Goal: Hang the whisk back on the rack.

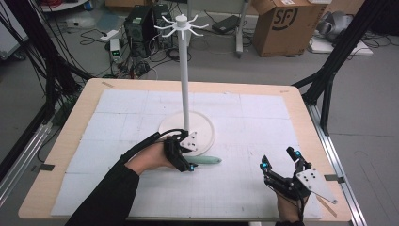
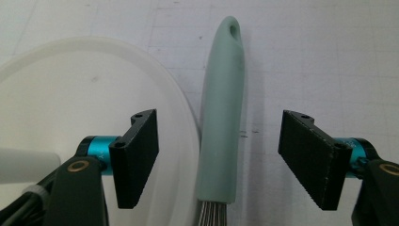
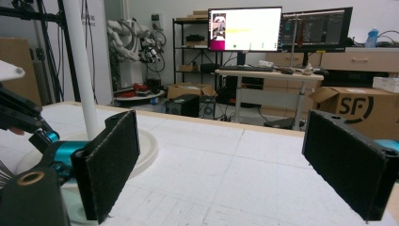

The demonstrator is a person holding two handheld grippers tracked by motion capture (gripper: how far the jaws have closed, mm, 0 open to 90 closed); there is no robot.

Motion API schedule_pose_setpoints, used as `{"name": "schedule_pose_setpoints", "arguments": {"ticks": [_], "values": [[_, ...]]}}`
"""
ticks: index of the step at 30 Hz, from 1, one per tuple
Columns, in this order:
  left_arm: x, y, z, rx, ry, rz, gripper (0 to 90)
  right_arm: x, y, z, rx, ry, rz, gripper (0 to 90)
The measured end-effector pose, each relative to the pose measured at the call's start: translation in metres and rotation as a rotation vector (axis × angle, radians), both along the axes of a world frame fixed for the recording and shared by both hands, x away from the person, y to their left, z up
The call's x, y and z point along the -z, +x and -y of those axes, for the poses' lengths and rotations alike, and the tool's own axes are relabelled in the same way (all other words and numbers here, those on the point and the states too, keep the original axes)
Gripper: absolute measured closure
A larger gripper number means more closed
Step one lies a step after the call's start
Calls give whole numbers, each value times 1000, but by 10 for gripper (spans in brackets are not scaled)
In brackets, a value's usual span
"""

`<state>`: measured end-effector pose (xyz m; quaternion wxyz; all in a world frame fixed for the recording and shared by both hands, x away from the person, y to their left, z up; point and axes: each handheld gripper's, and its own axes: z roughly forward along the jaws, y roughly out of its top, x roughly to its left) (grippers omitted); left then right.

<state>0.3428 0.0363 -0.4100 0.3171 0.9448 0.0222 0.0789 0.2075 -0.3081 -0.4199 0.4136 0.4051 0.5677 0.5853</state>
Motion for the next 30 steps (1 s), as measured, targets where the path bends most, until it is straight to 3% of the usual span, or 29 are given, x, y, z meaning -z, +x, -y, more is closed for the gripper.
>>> {"name": "schedule_pose_setpoints", "arguments": {"ticks": [1,2,3,7,11,26,28,30], "values": [[0,0,0,0,0,0,307,0,0,0,1,-1,2,105],[0,2,4,12,40,-4,312,0,0,1,0,-1,1,105],[0,2,4,12,40,-4,318,0,0,1,2,1,1,105],[5,4,11,42,112,-24,345,0,0,3,4,6,2,105],[11,3,16,55,171,-15,350,0,-1,4,9,8,3,105],[6,-5,17,68,209,38,492,0,0,4,16,3,5,105],[4,-5,16,79,203,25,554,0,0,4,17,3,5,105],[6,-6,15,90,223,9,584,0,0,4,16,4,4,105]]}}
